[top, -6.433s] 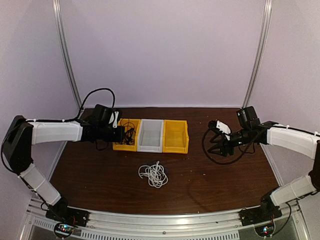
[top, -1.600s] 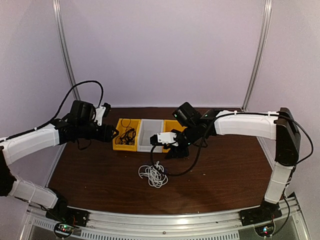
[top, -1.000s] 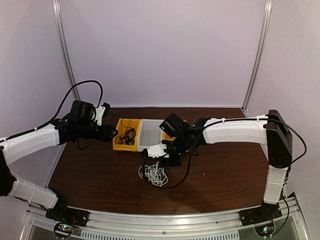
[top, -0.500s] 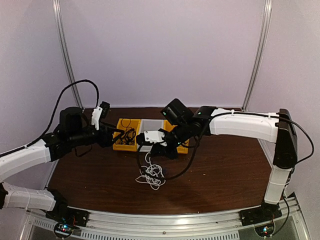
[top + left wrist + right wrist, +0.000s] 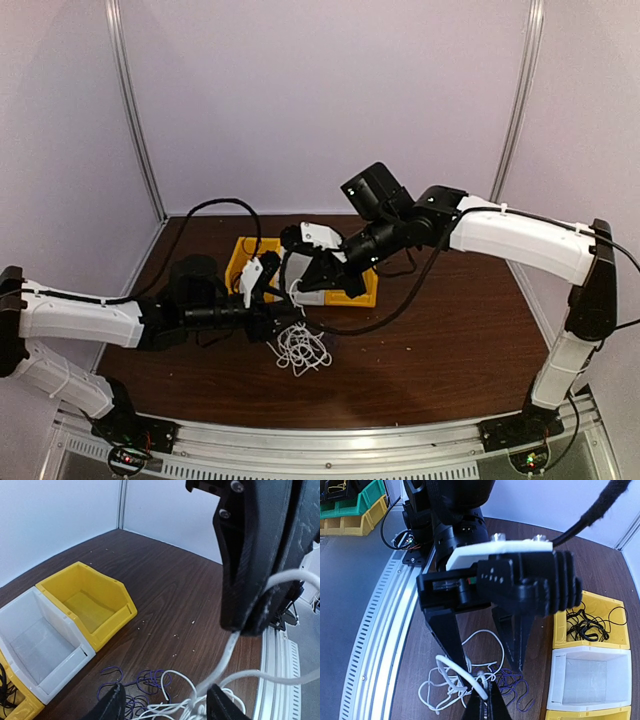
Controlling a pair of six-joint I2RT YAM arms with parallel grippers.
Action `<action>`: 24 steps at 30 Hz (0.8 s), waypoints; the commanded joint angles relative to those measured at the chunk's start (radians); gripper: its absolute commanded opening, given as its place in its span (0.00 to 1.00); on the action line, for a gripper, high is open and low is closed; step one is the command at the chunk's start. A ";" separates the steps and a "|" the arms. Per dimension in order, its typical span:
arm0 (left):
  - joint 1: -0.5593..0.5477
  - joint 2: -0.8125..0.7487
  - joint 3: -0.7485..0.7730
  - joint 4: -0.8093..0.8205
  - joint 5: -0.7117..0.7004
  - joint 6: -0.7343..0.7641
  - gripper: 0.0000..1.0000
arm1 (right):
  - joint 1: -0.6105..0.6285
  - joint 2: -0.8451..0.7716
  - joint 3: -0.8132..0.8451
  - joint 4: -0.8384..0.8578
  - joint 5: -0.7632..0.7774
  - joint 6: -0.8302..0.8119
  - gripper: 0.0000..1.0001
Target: Untangle the cables
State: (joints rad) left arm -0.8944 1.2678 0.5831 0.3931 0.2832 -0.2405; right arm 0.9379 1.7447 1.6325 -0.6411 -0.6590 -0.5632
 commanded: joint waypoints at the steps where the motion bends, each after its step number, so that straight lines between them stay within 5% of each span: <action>1: -0.021 0.066 0.015 0.160 -0.025 0.010 0.51 | -0.011 -0.033 0.017 -0.004 -0.048 0.035 0.00; 14: -0.023 0.223 -0.035 0.352 0.035 -0.064 0.32 | -0.039 -0.070 0.067 -0.003 -0.094 0.065 0.00; 24: -0.023 0.227 -0.062 0.313 -0.034 -0.081 0.45 | -0.051 -0.107 0.023 0.007 -0.086 0.061 0.00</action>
State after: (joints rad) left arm -0.9157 1.5421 0.5301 0.6941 0.2905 -0.3202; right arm 0.8909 1.6688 1.6672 -0.6510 -0.7296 -0.5106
